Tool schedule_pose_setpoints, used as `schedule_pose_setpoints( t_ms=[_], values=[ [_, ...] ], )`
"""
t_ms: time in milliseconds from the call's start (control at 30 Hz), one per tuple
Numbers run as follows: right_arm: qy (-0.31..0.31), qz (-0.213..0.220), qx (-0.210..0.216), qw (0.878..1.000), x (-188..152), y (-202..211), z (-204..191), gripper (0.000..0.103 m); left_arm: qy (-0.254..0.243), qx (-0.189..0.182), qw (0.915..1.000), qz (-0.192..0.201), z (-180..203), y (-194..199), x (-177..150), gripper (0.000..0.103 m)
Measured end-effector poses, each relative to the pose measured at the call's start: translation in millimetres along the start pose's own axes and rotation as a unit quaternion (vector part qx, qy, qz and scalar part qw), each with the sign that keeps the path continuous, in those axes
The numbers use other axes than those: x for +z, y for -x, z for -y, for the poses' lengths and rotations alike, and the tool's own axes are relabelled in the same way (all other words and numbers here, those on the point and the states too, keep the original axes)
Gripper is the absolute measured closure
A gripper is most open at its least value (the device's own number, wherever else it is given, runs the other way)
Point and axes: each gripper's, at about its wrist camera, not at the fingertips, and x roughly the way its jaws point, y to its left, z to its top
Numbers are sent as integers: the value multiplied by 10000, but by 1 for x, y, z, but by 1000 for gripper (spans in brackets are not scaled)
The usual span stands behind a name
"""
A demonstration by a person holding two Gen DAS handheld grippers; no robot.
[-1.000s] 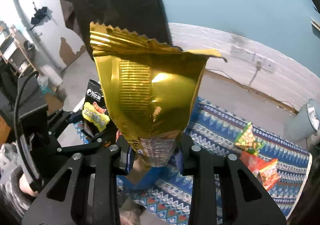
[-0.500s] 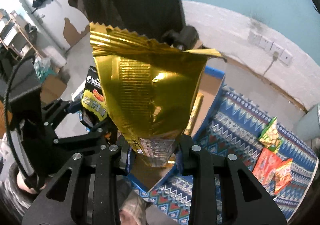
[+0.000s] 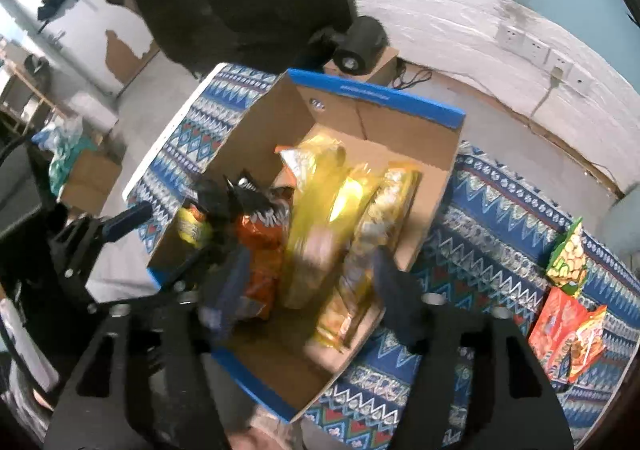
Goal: Organize snacks
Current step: 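Carry both snacks over the cardboard box and open both tools to drop them, then move both open tools back over the remaining snacks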
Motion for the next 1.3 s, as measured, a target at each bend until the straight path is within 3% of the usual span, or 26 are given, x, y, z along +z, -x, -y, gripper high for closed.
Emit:
schedule_pose_setpoints(
  t_ms=[700, 1300],
  values=[
    [-423, 42, -330, 9985, -34, 28, 51, 25, -320, -420, 9986, 20, 49, 20, 8, 21],
    [-1192, 156, -706, 9902, -99, 72, 141, 25, -1052, -1006, 9891, -208, 151, 36, 5, 21]
  ],
)
